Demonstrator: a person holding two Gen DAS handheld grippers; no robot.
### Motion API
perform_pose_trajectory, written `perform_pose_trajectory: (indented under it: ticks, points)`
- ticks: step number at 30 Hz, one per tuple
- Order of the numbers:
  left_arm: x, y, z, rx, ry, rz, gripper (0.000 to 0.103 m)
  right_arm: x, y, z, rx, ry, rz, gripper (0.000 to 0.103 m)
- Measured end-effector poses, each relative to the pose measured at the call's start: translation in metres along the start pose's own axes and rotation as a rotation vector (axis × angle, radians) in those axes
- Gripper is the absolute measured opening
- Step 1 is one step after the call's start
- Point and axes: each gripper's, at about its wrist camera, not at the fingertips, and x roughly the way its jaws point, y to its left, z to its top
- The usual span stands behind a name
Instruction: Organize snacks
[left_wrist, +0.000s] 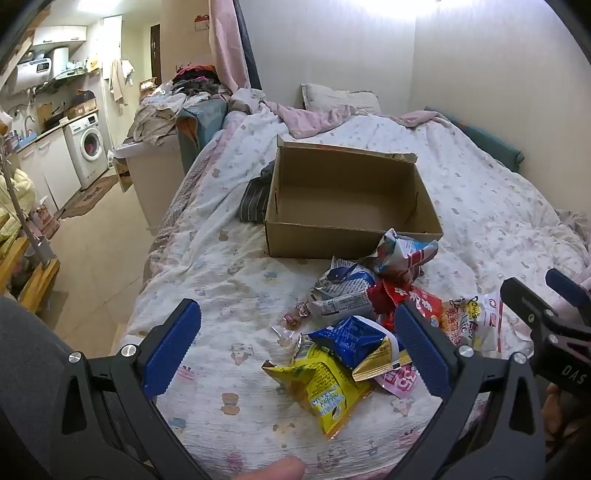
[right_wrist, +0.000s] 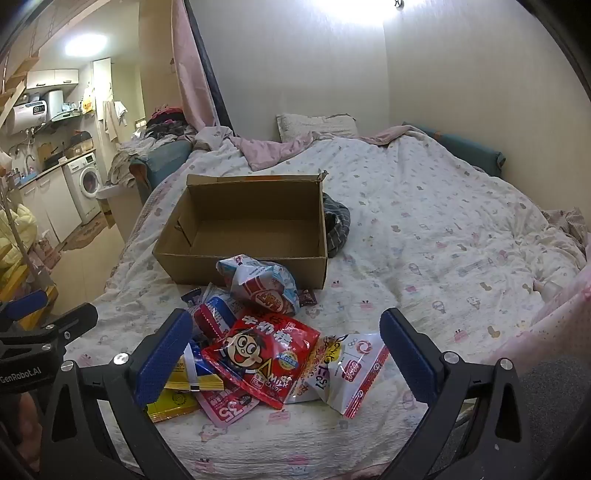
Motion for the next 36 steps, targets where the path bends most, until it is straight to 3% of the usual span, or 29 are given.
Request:
perform_pose_trajectory:
  ticks: [36]
  points:
    - [-0.0002,0.0002,0.0002,0.001,0.008,0.0,0.103,-0.0008,-0.0011,0.0009,-0.001,-0.006,-0.002,0.103]
